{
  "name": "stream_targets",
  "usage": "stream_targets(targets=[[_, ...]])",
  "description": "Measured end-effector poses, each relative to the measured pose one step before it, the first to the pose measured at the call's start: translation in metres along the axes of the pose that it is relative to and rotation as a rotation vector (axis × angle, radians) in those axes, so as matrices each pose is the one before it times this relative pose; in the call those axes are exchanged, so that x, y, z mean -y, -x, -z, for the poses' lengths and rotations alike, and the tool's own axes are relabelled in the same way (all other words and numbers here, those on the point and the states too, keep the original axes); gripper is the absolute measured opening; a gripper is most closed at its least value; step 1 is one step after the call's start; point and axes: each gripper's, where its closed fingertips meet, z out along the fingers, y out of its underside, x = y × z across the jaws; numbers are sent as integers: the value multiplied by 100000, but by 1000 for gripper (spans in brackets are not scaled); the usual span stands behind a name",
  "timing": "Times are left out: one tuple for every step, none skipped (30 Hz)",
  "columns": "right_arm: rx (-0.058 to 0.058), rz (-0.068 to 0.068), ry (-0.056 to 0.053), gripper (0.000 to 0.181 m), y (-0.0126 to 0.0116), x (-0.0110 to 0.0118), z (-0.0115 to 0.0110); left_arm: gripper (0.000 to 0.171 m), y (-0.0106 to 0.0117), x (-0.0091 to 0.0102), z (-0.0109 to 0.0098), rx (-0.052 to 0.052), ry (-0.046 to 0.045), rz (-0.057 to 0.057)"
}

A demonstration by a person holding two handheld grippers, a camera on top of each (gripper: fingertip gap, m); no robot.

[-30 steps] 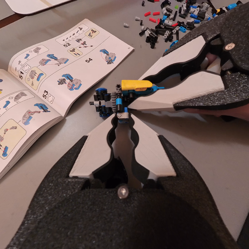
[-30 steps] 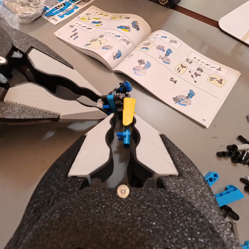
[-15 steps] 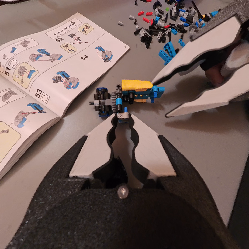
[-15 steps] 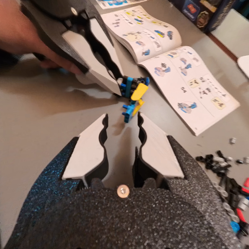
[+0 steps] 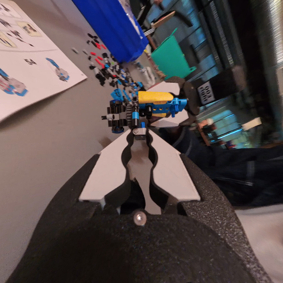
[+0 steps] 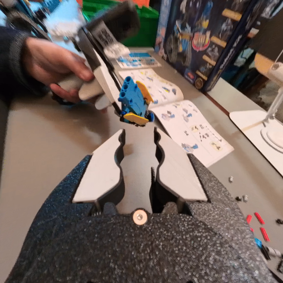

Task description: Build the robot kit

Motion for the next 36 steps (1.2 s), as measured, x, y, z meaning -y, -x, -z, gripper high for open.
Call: stream_targets(targets=[[2362, -1501, -2736, 36, 290, 468, 187, 15, -699, -3, 63, -6814, -98, 4406], [3099, -1135, -1088, 35, 414, 209, 127, 15, -466, 46, 46, -4816, -473, 3817], [2275, -672, -783, 32, 322, 163, 88, 15, -185, 118, 37, -2505, -1036, 2263], [-654, 14, -804, 30, -91, 162, 78, 15, -201, -31, -7, -2184, -4, 1372], [-748, 881, -585, 28, -96, 133, 86, 15, -120, -100, -46, -1156, 498, 660], [-211, 434, -805, 26, -11, 171, 74, 15, 17, -102, -59, 78, 521, -267], [-822, -415, -868, 25, -139, 162, 21, 15, -33, -141, -76, -113, 808, -419], [623, -562, -327, 25, 74, 51, -59, 15, -102, -68, -57, -718, 326, 203], [1122, -272, 558, 24, 182, -96, -102, 15, -139, -6, -31, -1049, -101, 714], [-565, 534, 615, 24, -23, -91, -104, 15, -79, -43, -15, -805, 213, 734], [-359, 1214, -61, 24, 53, 19, -60, 15, 0, -58, -8, -322, 208, 449], [37, 784, 278, 24, 97, -27, -53, 15, -32, -11, 2, -569, -49, 475], [-217, 301, 475, 24, -2, -85, -51, 15, -122, -35, -6, -1107, 132, 712], [199, 187, 173, 24, 36, -40, -27, 15, -151, -50, -30, -1257, 171, 771], [-147, 384, 373, 24, -28, -58, -9, 15, -156, -54, -37, -1219, 152, 729], [-688, 613, -293, 24, -97, 48, 42, 14, -149, -102, -51, -1134, 612, 508], [728, 354, -733, 24, 109, 121, 68, 15, -147, -74, -29, -1019, 438, 375], [432, -282, -731, 23, 70, 124, 41, 14, -87, 27, 5, -689, -208, 454], [733, 167, -419, 22, 129, 89, 29, 14, -4, -6, 9, -217, -33, 333], [1336, 416, -765, 20, 277, 158, 45, 14, 40, -56, -9, 67, 262, 108], [477, 396, -545, 19, 155, 131, 16, 15, 26, -26, -14, -51, 42, 204], [-451, 821, 367, 17, 5, -35, -28, 14, -42, -18, -19, -524, -20, 549], [255, 1157, 323, 16, 136, -46, -11, 14, -34, -31, -14, -576, 73, 653], [-382, 627, 209, 15, 12, -16, 4, 14, 22, -12, 0, -192, -40, 453], [-189, 117, 380, 15, 3, -52, -20, 14, 31, -6, 11, 6, 8, 146], [182, -361, 107, 15, 19, -15, -9, 14, 19, -6, 4, 65, 105, -79], [165, -419, 448, 15, -8, -30, -3, 15, 20, -10, -5, 140, 79, -134], [-8, -551, 449, 14, -20, 9, 8, 15, 0, 11, -3, 119, -47, -214], [-82, -1002, -185, 14, -39, 58, -1, 15, -20, 58, -2, 139, -275, -451], [-179, -1323, -190, 14, -67, 30, -27, 15, 5, 65, 2, 609, -249, -1082], [346, -1703, 326, 14, -39, -46, -36, 14, 25, 35, -4, 1073, 51, -1924], [849, -2004, -149, 14, -31, 3, -2, 14, 8, 24, -7, 1181, 203, -2356], [1068, -2205, -124, 14, -26, 13, 31, 15, -34, 17, -36, 1053, 312, -2429], [1427, -1970, -535, 14, 33, 82, 68, 15, -113, -2, -39, 456, 329, -2004], [1259, -1733, -1077, 13, 49, 163, 79, 15, -135, 22, -20, -70, 143, -1148], [686, -829, -482, 13, 32, 79, 51, 15, -81, -5, -21, -10, 186, -495]])
